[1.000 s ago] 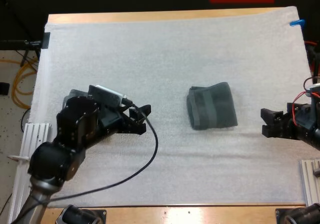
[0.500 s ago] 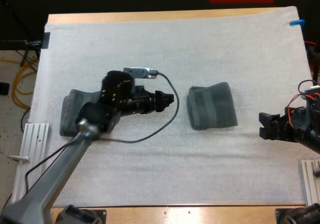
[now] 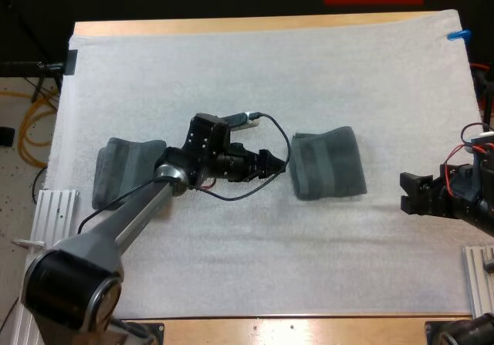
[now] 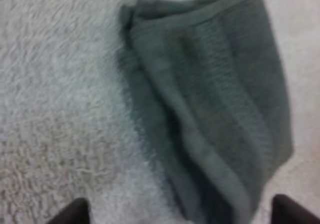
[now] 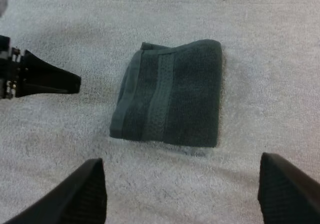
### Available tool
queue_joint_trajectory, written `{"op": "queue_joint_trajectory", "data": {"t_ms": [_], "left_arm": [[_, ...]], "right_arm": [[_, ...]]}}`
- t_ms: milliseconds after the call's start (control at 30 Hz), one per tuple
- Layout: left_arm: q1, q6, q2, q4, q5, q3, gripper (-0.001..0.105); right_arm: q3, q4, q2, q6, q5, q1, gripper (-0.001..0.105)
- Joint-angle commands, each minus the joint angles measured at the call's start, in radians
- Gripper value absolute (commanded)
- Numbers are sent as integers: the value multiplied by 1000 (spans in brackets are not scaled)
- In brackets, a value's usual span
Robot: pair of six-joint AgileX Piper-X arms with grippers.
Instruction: Pick towel from pile fold and stack
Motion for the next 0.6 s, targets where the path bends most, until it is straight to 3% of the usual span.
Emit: {"op": "queue_joint_trajectory", "data": {"t_ms": [0, 333, 567], "left_arm": [[-5, -17, 11, -16, 12, -3, 75], [-5, -80, 117, -58, 12, -7, 75], [-46, -109, 152, -59, 4, -56, 75]], "right_arm": [[0, -9, -4, 3, 3, -4, 62], [0, -13, -4, 3, 3, -4, 62], [12, -13, -1, 7, 1, -4, 62]]}}
